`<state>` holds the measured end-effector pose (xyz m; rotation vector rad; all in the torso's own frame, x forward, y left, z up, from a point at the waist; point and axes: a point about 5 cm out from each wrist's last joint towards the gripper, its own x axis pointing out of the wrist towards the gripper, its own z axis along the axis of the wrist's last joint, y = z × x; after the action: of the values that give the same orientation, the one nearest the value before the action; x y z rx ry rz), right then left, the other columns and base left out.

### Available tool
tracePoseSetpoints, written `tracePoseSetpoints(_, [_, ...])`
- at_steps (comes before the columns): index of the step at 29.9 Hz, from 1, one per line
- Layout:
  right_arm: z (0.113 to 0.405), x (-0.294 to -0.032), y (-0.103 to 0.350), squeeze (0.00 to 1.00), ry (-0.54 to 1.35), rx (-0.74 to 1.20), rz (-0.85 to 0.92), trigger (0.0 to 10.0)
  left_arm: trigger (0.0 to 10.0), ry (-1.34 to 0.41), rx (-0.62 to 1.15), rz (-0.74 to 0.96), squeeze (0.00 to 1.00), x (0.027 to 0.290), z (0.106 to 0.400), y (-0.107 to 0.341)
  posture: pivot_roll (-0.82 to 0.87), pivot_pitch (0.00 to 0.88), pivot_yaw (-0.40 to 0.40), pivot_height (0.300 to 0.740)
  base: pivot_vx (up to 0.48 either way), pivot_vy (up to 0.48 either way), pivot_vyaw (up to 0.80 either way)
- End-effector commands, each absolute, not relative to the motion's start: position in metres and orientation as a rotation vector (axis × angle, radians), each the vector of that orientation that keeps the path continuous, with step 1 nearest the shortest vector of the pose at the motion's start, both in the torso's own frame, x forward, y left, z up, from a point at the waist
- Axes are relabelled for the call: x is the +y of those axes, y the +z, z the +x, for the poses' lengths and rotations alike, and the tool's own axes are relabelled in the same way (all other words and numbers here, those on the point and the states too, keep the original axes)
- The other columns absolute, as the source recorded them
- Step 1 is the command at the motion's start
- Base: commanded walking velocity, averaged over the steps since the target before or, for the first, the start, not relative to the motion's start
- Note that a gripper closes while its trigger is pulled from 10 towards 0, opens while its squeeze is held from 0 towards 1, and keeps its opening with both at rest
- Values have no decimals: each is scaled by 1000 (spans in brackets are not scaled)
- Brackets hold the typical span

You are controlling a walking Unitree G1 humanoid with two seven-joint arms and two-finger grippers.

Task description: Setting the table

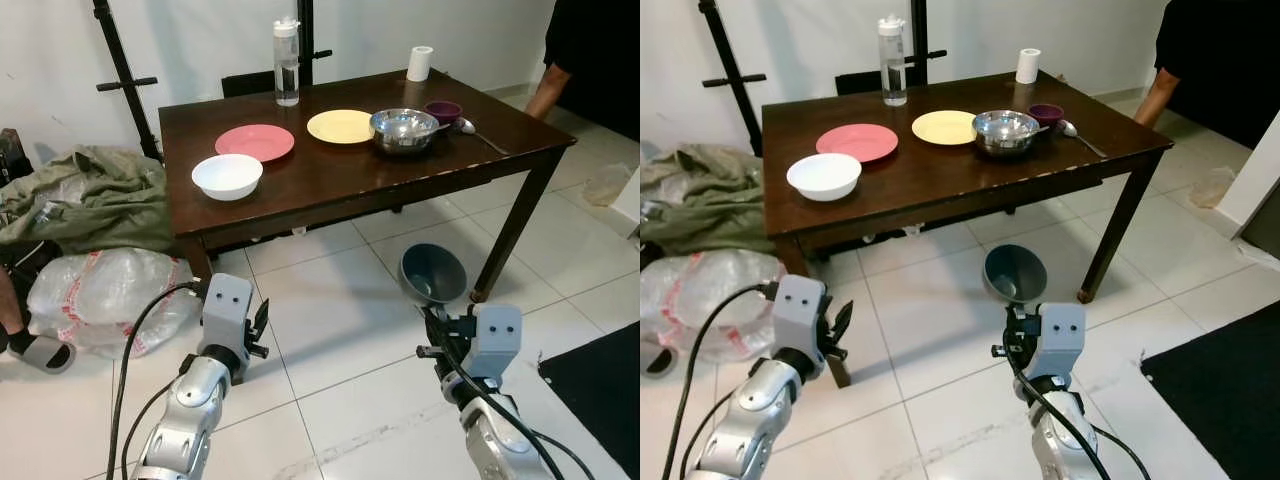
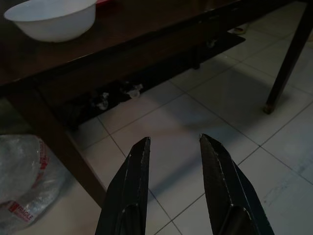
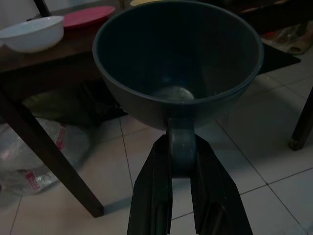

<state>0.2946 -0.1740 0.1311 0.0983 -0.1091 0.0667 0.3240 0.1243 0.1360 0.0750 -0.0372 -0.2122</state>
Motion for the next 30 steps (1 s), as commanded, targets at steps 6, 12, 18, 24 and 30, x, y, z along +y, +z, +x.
tracePoseSetpoints(6, [296, -173, 131, 0, 73, -126, 89, 10000, 10000, -232, -35, 81, 0, 119, 328, 134, -87, 0, 128, 740, 0, 0, 0])
tracePoseSetpoints(12, [299, -175, 136, 0, 69, -143, 82, 10000, 10000, -232, -44, 76, 0, 117, 331, 136, -91, 0, 124, 740, 0, 0, 0])
tracePoseSetpoints(18, [298, -177, 136, 0, 60, -149, 80, 10000, 10000, -226, -43, 77, 0, 119, 330, 134, -88, 0, 125, 740, 0, 0, 0])
tracePoseSetpoints(24, [298, -177, 135, 0, 62, -150, 80, 10000, 10000, -222, -41, 74, 0, 120, 330, 132, -88, 0, 120, 740, 0, 0, 0])
tracePoseSetpoints(30, [298, -177, 136, 0, 60, -153, 81, 10000, 10000, -219, -45, 73, 0, 119, 330, 133, -83, 0, 118, 740, 0, 0, 0])
